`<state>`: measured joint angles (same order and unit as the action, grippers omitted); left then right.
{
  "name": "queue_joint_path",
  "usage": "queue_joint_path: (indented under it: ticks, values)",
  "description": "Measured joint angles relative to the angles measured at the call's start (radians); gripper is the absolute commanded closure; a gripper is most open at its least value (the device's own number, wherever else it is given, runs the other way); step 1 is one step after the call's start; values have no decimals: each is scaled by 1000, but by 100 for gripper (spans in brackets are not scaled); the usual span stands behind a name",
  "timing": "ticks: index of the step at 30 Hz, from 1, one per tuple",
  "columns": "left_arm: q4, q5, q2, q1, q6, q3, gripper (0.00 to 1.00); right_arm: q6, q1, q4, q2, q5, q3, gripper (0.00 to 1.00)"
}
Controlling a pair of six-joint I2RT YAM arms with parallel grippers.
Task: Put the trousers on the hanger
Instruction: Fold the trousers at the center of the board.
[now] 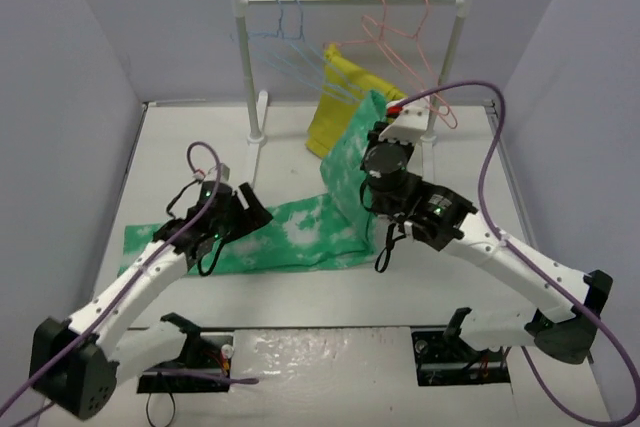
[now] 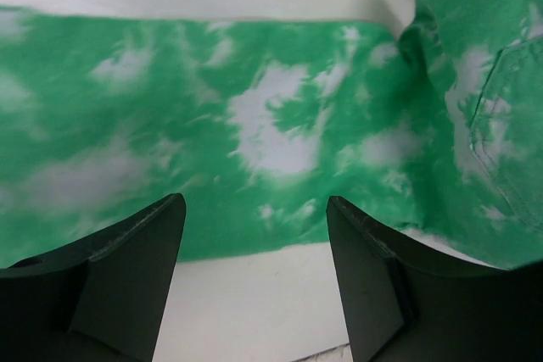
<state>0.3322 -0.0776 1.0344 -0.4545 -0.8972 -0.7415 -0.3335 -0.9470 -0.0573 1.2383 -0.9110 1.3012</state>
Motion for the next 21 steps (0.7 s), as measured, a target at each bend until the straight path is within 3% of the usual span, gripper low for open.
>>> queue_joint_path:
  ticks: [6,12,21]
  values:
    - [-314,55,296,-137,-56,-18,36,50,46,-14,-91,-17,-9,100]
    - [-504,97,614,-227,-109,-106,36,124,63,-36,-134,-23,-9,100]
    - [-662,122,952,-391,-211,-419,36,270,112,-70,-171,-64,47,100]
